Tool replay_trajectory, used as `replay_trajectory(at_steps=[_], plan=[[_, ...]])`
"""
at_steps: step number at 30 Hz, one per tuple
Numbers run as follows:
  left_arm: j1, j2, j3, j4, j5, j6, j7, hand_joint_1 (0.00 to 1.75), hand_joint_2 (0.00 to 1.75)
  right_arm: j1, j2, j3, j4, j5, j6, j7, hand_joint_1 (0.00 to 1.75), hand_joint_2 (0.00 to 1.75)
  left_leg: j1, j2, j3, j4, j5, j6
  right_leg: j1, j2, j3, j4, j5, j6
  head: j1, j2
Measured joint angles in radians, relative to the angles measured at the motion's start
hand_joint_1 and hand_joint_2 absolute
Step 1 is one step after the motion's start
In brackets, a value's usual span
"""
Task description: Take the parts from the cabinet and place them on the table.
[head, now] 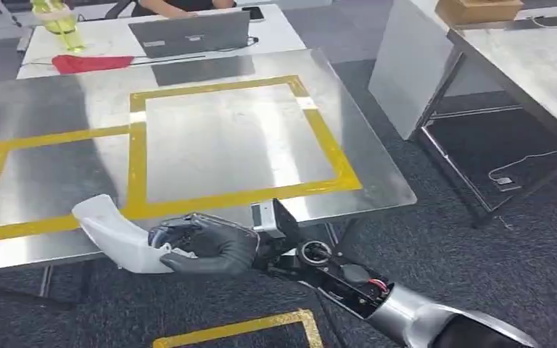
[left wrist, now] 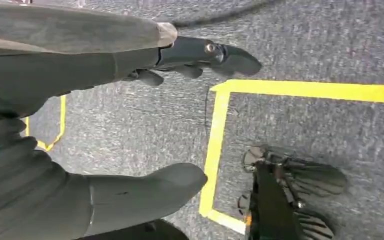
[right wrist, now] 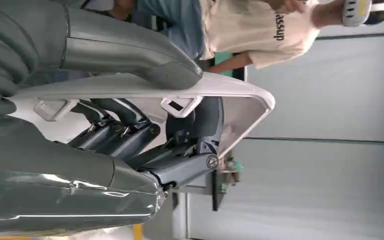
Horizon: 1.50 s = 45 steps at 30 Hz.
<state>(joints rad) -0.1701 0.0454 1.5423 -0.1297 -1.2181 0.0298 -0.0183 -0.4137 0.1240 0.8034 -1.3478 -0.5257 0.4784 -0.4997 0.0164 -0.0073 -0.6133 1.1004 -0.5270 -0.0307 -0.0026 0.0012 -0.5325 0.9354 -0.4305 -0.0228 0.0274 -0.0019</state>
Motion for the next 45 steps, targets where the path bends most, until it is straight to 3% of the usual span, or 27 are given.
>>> replay_trajectory(at_steps=[1,2,3,4,7,8,9,10,13,14,16,17,18,19,20,22,23,25,26,27,33,37,45], plan=[[0.001,0.002,0.0,0.0,0.0,0.0,0.0,0.0,1.75,0.001,0.0,0.0,0.0,0.0,0.0,0.001,1.75,1.75,0.0,0.0,-0.055,0.098,-0.036,-0.004,0.001,-0.001,0.003,0.0,-0.004,-0.002,-0.005,0.0],[0.003,0.003,0.0,0.0,0.0,0.0,0.0,0.0,1.75,0.002,0.0,0.0,0.0,0.0,0.0,0.002,1.75,1.75,0.0,0.0,-0.099,0.167,-0.049,-0.008,0.001,-0.001,0.006,0.0,-0.008,-0.002,-0.007,0.0],[0.005,0.003,0.0,0.0,0.0,0.0,0.0,0.0,1.75,0.002,0.0,0.002,0.0,0.0,0.0,0.002,1.75,1.75,0.0,0.0,-0.119,0.185,-0.04,-0.009,0.0,-0.001,0.01,0.0,-0.011,-0.002,-0.01,0.0],[0.006,0.004,0.0,0.0,-0.001,0.0,0.0,0.0,1.75,0.003,0.0,0.003,0.0,0.0,0.0,0.002,1.75,1.75,0.002,0.0,-0.113,0.152,-0.005,-0.01,0.0,0.001,0.016,0.0,-0.017,-0.001,-0.013,0.0],[0.005,0.008,0.0,0.0,-0.002,-0.003,0.0,0.0,1.75,0.003,0.0,0.004,0.0,0.0,0.0,0.005,1.75,1.75,0.009,0.009,-0.004,-0.107,0.143,-0.011,0.001,0.002,0.039,0.002,-0.04,0.012,-0.017,0.0],[0.005,0.007,0.0,0.0,-0.002,-0.004,0.0,0.0,1.75,0.002,0.0,0.004,0.0,-0.001,0.0,0.006,1.75,1.75,0.005,0.014,0.013,-0.143,0.134,-0.008,0.012,0.003,0.038,0.009,-0.05,0.019,-0.025,0.0],[0.003,0.007,0.0,0.0,-0.002,-0.005,0.0,0.0,1.75,0.003,0.0,0.005,-0.001,-0.002,0.0,0.008,1.75,1.75,0.005,0.011,0.01,-0.144,0.13,0.006,0.012,0.004,0.039,0.008,-0.052,0.02,-0.02,0.0],[0.003,0.007,0.0,0.0,-0.002,-0.006,0.0,0.0,1.75,0.003,0.0,0.006,-0.001,-0.004,0.0,0.008,1.75,1.75,0.005,0.01,0.011,-0.144,0.124,0.014,0.012,0.004,0.041,0.006,-0.056,0.025,-0.009,0.0],[0.004,0.005,0.0,0.0,-0.001,-0.006,0.0,0.0,1.75,0.004,0.0,0.006,-0.005,-0.011,0.0,0.008,1.75,1.75,0.006,0.008,0.023,-0.149,0.115,0.032,0.003,0.002,0.047,0.021,-0.077,0.042,-0.005,0.0],[0.004,0.005,0.0,0.0,0.0,-0.006,0.0,0.0,1.75,0.003,0.0,0.006,-0.006,-0.012,0.0,0.008,1.75,1.75,0.006,0.008,0.029,-0.149,0.11,0.039,0.003,0.003,0.023,0.075,-0.103,0.047,0.001,0.0],[0.003,0.006,0.0,0.0,0.0,-0.006,0.0,0.0,1.75,0.003,0.0,0.006,-0.006,-0.013,0.0,0.006,1.75,1.75,0.005,0.008,0.037,-0.149,0.103,0.046,0.002,0.003,-0.076,0.252,-0.172,0.053,0.01,0.0],[0.003,0.006,0.0,0.0,0.001,-0.006,0.0,0.0,1.75,0.006,-0.002,0.006,-0.005,-0.013,0.0,0.006,1.75,1.75,0.005,0.008,0.042,-0.148,0.099,0.047,0.002,0.003,-0.125,0.332,-0.193,0.055,0.012,0.0],[0.003,0.007,0.0,0.0,0.001,-0.006,0.0,0.0,1.75,0.009,-0.003,0.006,-0.005,-0.013,0.002,0.005,1.75,1.75,0.005,0.006,0.05,-0.149,0.093,0.046,0.002,0.003,-0.155,0.365,-0.186,0.056,0.017,0.0],[0.004,0.007,0.0,0.0,0.001,-0.006,0.0,0.0,1.75,0.012,-0.004,0.006,-0.005,-0.012,0.002,0.004,1.75,1.75,0.005,0.003,0.06,-0.149,0.086,0.045,0.002,0.003,-0.156,0.343,-0.15,0.054,0.019,0.0],[0.005,0.007,0.0,0.0,0.002,-0.006,-0.002,0.0,1.75,0.011,-0.005,0.006,-0.005,-0.011,0.002,0.002,1.75,1.75,0.005,0.0,0.071,-0.149,0.079,0.043,0.002,0.003,-0.138,0.283,-0.099,0.05,0.023,0.0],[0.004,0.005,0.0,0.0,0.002,-0.008,-0.004,0.0,1.75,0.009,-0.005,0.006,-0.005,-0.011,0.002,-0.002,1.75,1.75,0.004,-0.003,0.092,-0.15,0.065,0.04,0.005,0.004,-0.079,0.108,0.023,0.036,0.028,0.0],[0.004,0.002,0.0,0.0,0.002,-0.008,-0.004,0.0,1.75,0.007,-0.005,0.006,-0.003,-0.011,0.002,-0.002,1.75,1.75,0.0,-0.004,0.094,-0.148,0.06,0.035,0.011,0.007,-0.067,0.063,0.038,0.029,0.027,0.0],[0.0,0.002,0.0,0.0,-0.003,-0.009,-0.006,0.0,1.75,0.002,-0.006,0.006,-0.002,-0.009,-0.002,-0.001,1.75,1.75,0.0,-0.007,0.085,-0.148,0.057,0.026,0.014,0.005,-0.056,0.032,0.018,0.025,0.028,0.0],[0.001,0.006,0.0,0.0,-0.005,-0.008,-0.007,0.0,1.75,0.005,-0.006,0.006,-0.001,-0.009,-0.004,0.0,1.75,1.75,-0.007,-0.004,0.084,-0.139,0.053,0.032,0.004,0.006,-0.054,0.025,0.023,0.036,0.026,0.0],[0.002,0.004,0.0,0.0,-0.007,-0.009,-0.007,0.0,1.75,0.005,-0.006,0.006,0.0,-0.006,-0.008,0.002,1.75,1.75,-0.004,-0.003,0.086,-0.146,0.054,0.04,0.006,0.009,-0.053,0.026,0.021,0.04,0.021,0.0],[0.001,0.005,0.0,0.0,-0.018,-0.01,-0.011,0.0,1.75,-0.032,-0.003,0.013,0.023,0.104,-0.088,0.034,1.75,1.75,-0.004,-0.001,0.095,-0.163,0.058,0.032,0.008,0.01,-0.053,0.025,0.017,0.036,-0.002,0.0],[0.0,0.005,0.0,0.0,-0.021,-0.011,-0.013,0.0,1.75,-0.054,0.007,0.014,0.045,0.117,-0.104,0.037,1.75,1.75,-0.004,-0.002,0.096,-0.165,0.058,0.027,0.008,0.009,-0.051,0.026,0.016,0.032,-0.004,0.0],[0.001,0.005,0.0,0.0,-0.021,-0.011,-0.014,0.0,1.75,-0.065,0.014,0.027,0.072,0.117,-0.105,0.033,1.75,1.75,-0.005,-0.002,0.1,-0.165,0.058,0.027,0.005,0.009,-0.046,0.024,0.016,0.031,-0.005,0.0]])
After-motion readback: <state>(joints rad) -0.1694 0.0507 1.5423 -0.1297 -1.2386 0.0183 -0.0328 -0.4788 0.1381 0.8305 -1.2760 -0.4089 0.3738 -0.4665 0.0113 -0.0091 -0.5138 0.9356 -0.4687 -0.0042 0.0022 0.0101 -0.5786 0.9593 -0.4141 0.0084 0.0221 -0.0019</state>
